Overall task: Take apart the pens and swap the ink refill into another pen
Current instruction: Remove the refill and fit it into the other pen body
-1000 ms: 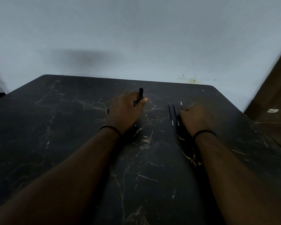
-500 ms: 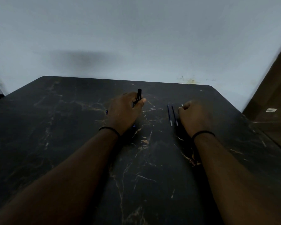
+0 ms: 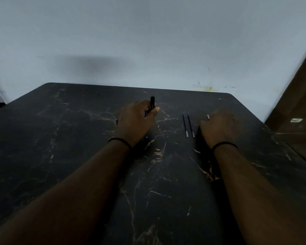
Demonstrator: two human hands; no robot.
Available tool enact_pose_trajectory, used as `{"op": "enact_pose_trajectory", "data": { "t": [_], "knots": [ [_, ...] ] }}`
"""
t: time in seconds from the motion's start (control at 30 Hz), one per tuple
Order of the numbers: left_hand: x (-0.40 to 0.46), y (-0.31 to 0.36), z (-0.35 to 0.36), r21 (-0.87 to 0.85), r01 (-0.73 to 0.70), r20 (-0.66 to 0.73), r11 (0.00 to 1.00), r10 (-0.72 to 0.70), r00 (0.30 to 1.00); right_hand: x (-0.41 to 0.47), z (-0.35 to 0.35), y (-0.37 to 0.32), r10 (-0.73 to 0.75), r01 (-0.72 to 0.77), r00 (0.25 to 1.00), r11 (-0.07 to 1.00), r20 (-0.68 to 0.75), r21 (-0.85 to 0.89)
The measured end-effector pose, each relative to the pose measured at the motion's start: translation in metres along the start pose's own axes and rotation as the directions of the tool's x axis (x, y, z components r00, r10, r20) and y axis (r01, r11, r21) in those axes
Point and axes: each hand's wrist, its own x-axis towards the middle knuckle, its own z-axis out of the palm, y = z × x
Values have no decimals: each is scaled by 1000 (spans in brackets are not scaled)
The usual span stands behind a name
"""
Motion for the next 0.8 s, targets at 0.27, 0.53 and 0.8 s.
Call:
{"op": "enact_pose_trajectory", "data": {
  "t": [0.27, 0.53, 0.8],
  "knots": [
    [-2, 3, -2, -4, -12, -11, 1000, 12, 1000, 5, 14, 5, -10, -4, 997, 982, 75, 189],
    [-2, 1, -1, -14, -3, -15, 1000, 2, 1000, 7, 24, -7, -44, 27, 996, 976, 72, 217],
    [-1, -1, 1, -4, 4, -1, 1000, -4, 1000, 6, 23, -12, -37, 5, 993, 964, 116, 265]
  ]
}}
